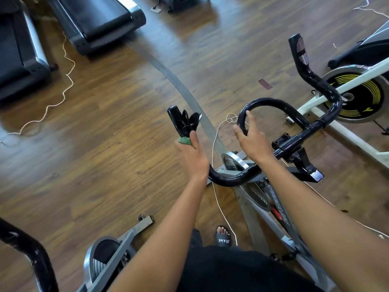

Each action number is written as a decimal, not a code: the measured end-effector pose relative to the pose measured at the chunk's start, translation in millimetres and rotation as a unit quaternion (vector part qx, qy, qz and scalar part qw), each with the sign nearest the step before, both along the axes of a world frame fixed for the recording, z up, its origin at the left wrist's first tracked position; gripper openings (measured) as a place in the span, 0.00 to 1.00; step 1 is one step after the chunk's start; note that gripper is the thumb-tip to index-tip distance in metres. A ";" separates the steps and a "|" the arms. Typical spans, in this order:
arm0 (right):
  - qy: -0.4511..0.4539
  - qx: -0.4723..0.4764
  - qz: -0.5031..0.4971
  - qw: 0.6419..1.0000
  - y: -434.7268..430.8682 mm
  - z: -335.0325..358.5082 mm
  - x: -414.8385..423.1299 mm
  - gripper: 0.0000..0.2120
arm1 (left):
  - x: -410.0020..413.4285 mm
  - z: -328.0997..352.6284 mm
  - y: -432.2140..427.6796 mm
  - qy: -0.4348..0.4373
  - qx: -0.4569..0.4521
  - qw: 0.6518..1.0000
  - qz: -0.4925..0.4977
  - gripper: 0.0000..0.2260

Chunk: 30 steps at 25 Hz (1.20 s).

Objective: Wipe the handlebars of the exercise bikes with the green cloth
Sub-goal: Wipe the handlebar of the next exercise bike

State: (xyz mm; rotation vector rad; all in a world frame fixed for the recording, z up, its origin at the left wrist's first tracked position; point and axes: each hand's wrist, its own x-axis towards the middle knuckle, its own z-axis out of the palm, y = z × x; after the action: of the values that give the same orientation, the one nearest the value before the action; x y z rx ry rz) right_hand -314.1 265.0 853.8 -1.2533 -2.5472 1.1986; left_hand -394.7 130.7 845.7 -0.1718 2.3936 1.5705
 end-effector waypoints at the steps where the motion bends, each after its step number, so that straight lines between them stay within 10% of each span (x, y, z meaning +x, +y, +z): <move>1: -0.007 0.009 -0.001 1.000 0.0 -1.3 -1.2 0.32 | 15.2 -5.8 -1.5 -0.017 -0.003 1.000 0.006 0.19; 10: -0.003 -0.008 0.015 1.000 5.1 -7.0 2.2 0.31 | 80.2 -26.8 5.0 -0.136 0.073 0.979 0.130 0.19; 17: 0.161 -0.032 -0.117 0.979 7.6 9.3 10.9 0.19 | 73.0 16.3 -35.3 -0.146 0.005 0.989 -0.019 0.15; 20: 0.248 -0.082 -0.139 0.955 -18.9 24.4 15.3 0.11 | 55.1 53.3 -46.1 -0.114 0.128 0.984 -0.045 0.12; 24: 0.328 -0.317 -0.137 0.879 -60.6 41.6 2.6 0.18 | 7.6 74.7 -21.6 -0.313 0.341 0.875 -0.141 0.14; 27: 0.383 -0.486 -0.159 0.769 -78.2 52.3 0.1 0.28 | -14.1 71.6 -7.7 -0.420 0.339 0.808 -0.234 0.13; 30: 0.445 -0.528 -0.215 0.691 -99.2 51.7 3.6 0.29 | -28.4 60.6 -4.5 -0.404 0.261 0.813 -0.327 0.13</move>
State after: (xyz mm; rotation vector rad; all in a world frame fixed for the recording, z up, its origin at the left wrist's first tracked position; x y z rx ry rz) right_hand -310.5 165.8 905.5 -0.8181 -0.7177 2.3852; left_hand -423.1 126.2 906.4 0.0875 1.1297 1.3441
